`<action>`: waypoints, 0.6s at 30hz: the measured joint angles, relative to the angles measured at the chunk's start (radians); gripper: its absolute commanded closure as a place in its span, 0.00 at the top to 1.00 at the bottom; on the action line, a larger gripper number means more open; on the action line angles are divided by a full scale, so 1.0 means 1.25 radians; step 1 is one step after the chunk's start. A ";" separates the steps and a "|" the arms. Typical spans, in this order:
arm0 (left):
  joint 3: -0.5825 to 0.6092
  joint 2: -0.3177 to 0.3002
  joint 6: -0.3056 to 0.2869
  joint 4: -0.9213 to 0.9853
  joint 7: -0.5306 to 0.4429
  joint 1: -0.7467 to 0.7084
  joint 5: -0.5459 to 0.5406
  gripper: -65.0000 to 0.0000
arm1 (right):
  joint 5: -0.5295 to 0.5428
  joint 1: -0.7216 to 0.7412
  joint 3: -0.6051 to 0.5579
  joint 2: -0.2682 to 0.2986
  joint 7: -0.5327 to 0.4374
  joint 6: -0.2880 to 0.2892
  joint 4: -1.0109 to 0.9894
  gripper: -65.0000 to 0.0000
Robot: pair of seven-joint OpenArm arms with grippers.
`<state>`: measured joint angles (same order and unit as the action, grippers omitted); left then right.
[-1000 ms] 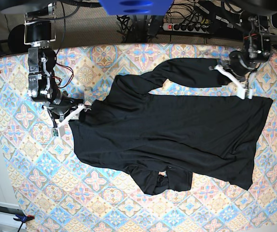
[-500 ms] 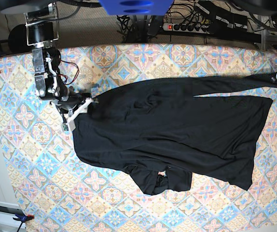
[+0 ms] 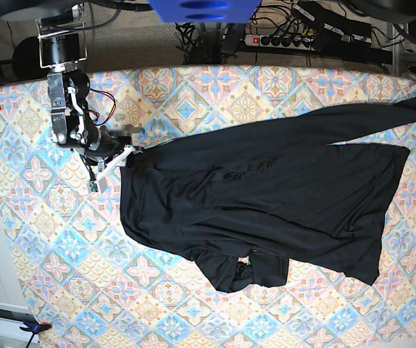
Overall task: Layout the t-shirt on the table in an organized manner, then fold the t-shirt properly
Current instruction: 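Hold the collar corner with the right gripper and drag it toward its base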
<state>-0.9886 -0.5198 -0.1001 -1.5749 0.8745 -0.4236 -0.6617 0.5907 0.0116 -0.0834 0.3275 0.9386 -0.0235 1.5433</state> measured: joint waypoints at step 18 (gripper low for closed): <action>0.045 0.004 0.002 0.000 0.002 0.000 0.003 0.00 | -0.292 -0.025 -0.218 0.005 -0.007 0.006 0.193 0.40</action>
<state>-0.9321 -0.5144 -0.0975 -1.5749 0.8776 -0.4236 -0.6582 0.2260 -0.0193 -0.3557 0.3344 0.9295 -0.0154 1.7840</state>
